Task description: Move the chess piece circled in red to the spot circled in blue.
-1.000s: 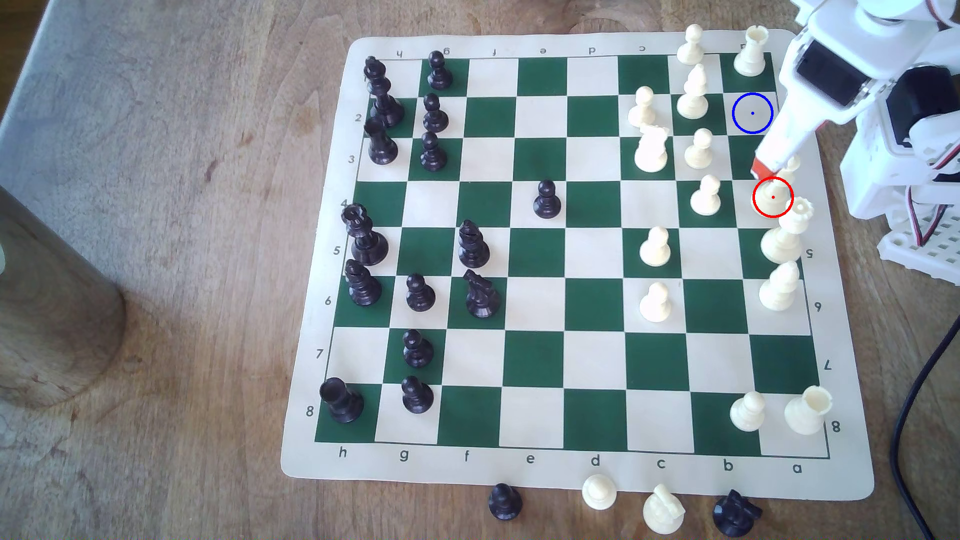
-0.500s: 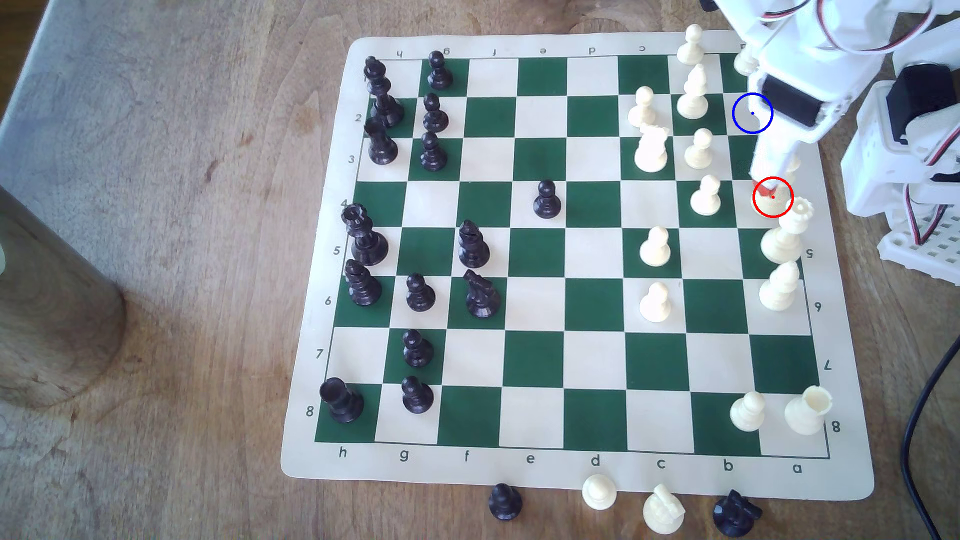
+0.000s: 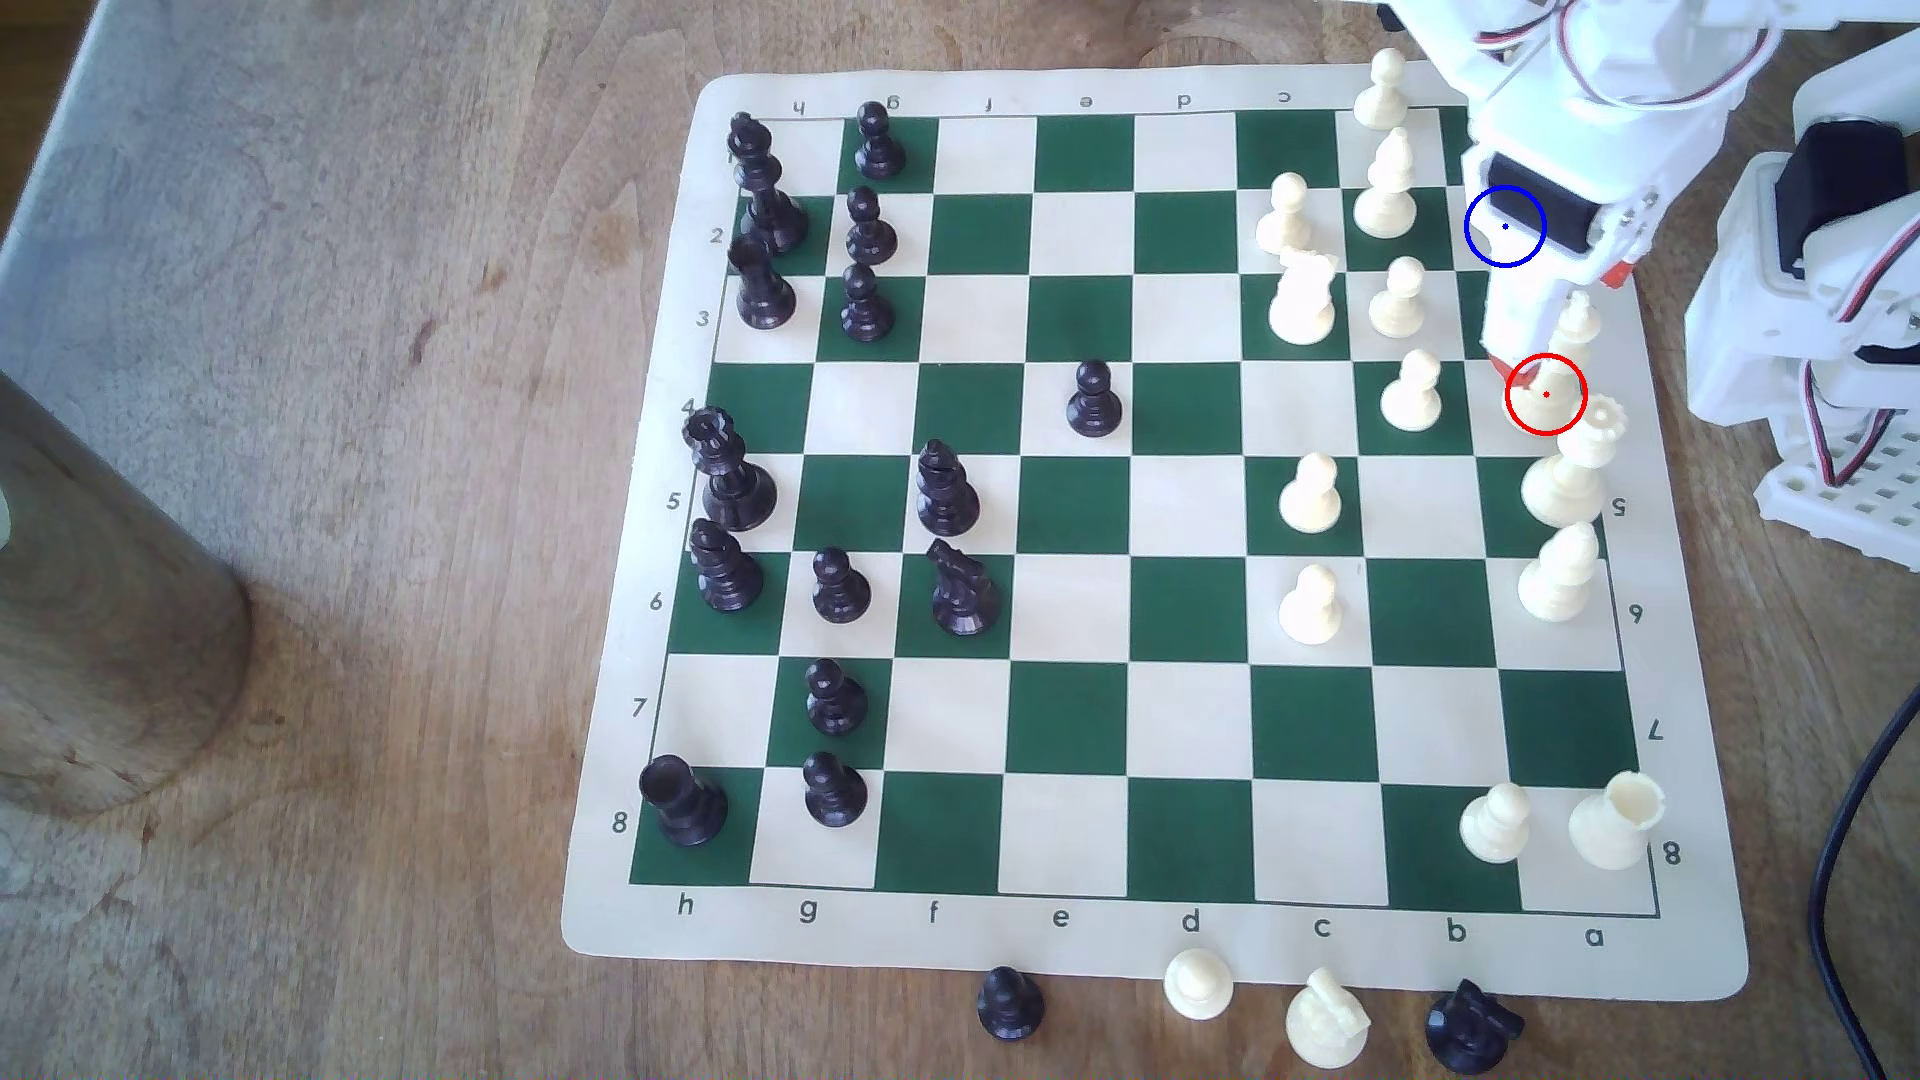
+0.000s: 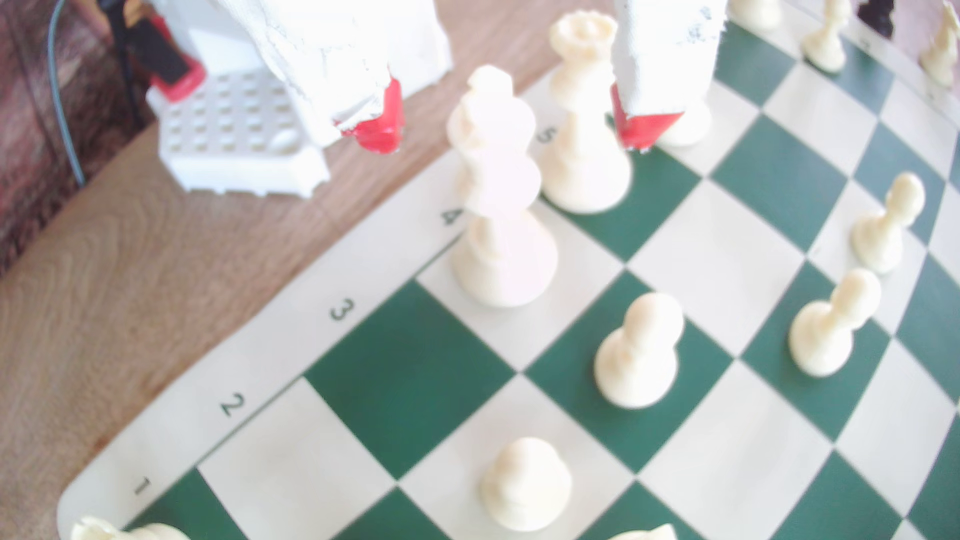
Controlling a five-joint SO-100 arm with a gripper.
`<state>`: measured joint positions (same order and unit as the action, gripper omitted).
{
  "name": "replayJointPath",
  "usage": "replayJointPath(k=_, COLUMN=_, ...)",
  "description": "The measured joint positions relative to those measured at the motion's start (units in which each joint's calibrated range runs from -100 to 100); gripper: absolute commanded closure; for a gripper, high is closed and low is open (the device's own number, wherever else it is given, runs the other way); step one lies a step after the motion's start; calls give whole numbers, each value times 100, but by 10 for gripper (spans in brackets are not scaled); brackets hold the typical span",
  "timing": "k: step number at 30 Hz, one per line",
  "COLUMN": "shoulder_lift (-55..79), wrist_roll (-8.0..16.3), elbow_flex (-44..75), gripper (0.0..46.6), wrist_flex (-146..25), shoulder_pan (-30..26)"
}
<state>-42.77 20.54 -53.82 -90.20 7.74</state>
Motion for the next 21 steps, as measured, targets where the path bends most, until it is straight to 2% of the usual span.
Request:
replayJointPath(k=10, shoulder_lift=394, wrist_roll=0, elbow_flex=-298, gripper=298, wrist_flex=367, shoulder_pan=103)
replayJointPath(k=21, shoulder_lift=419, wrist_roll=195, elbow_flex=-298, gripper=328, wrist_flex=558, shoulder_pan=-140)
